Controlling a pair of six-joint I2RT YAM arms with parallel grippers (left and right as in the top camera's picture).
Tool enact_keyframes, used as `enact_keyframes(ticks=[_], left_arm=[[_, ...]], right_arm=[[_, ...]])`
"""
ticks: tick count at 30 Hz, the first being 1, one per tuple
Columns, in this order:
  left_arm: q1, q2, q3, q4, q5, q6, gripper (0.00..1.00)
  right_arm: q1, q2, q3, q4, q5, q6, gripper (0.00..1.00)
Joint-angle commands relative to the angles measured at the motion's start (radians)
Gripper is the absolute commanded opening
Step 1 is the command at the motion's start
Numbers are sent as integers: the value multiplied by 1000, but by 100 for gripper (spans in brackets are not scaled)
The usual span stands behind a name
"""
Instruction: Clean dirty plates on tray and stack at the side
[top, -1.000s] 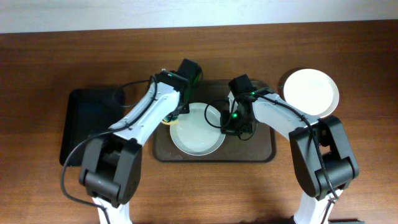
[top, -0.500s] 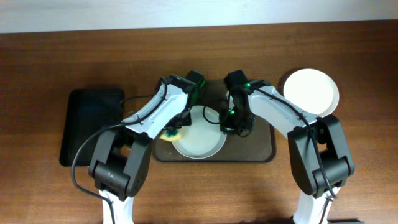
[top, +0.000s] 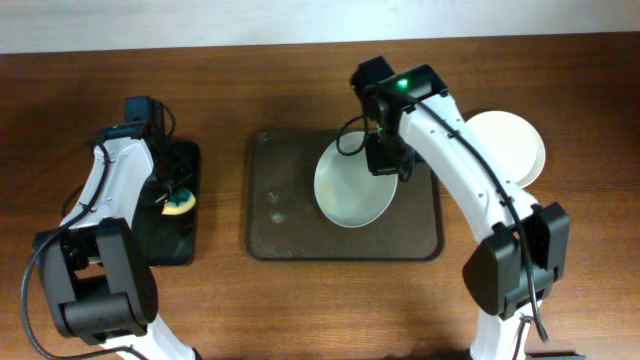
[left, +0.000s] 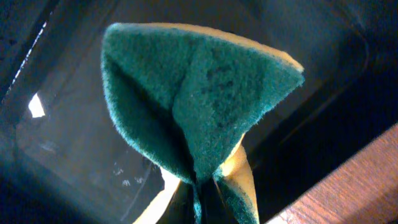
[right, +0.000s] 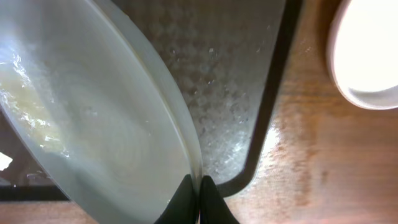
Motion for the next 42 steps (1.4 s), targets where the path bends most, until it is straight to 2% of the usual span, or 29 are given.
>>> enact_keyframes(ticks=[1,2,3,4,6,8,10,11,12,16,17,18,19,21,23,24,25,27,29,31,36,38,39,40,41,42], left_arm=[[16,-2,-40,35,27,19,28],[16,-2,-46,37,16,19,31],[17,-2,-49,43,4,19,52],[17,-2,-49,43,-6,19,62],[32,-5,-47,34,-5,19,65],[58,-40,-18,-4,76,19,65],[79,-160,9,-41,143,19,63],[79,-202,9,-42,149,19,72],[79,-239,9,-42,148,19,99],[79,-252,9,-42,148,19,99],[79,-252,9,-42,148,19,99],[79,-252,9,-42,148,19,99],[79,-252,9,-42,148,19,99],[79,-252,9,-42,148,19,99],[79,-252,9,-42,148,19,99],[79,-252,9,-42,148,19,100],[79,-252,9,-42,148,19,99],[79,-252,9,-42,148,19,99],[79,-252,9,-42,148,19,99],[79,-252,9,-42,148,19,100],[79,-252,9,-42,148,19,99],[79,-252,9,-42,148,19,100],[79,-252,9,-42,148,19,99],[79,-252,9,-42,148,19,99],[79,-252,9,-42,148,19,99],[79,-252,9,-42,148,19,99]], right_arm=[[106,-18,109,-49,240,-6,4],[141,-18,121,-58,316,-6,4],[179,-18,123,-71,416,-6,4],[224,-18,123,-86,529,-6,4],[303,-18,123,-100,689,-6,4],[399,-18,123,-110,892,-7,4],[510,-18,123,-109,1151,-7,4],[549,-18,123,-109,1233,-7,4],[583,-18,123,-108,1292,-7,4],[591,-18,123,-100,1300,12,4],[578,-18,123,-97,1273,93,4],[530,-14,122,-95,1127,174,4],[459,-8,100,-63,962,175,4],[261,1,11,35,525,-20,4],[34,-5,0,64,235,-44,4],[-99,-9,0,95,35,-106,4],[-294,-8,0,111,-239,-150,4],[-565,-8,0,110,-482,-202,4],[-725,-8,0,110,-506,-243,4],[-872,-7,-50,200,-491,-249,4],[-943,-6,-266,478,-279,-110,5],[-931,-2,-330,547,-286,-111,12],[-922,2,-343,554,-287,-111,24],[-922,0,-340,535,-319,-112,65],[-923,-7,-322,491,-359,-114,72],[-923,-39,-306,446,-407,-114,73]])
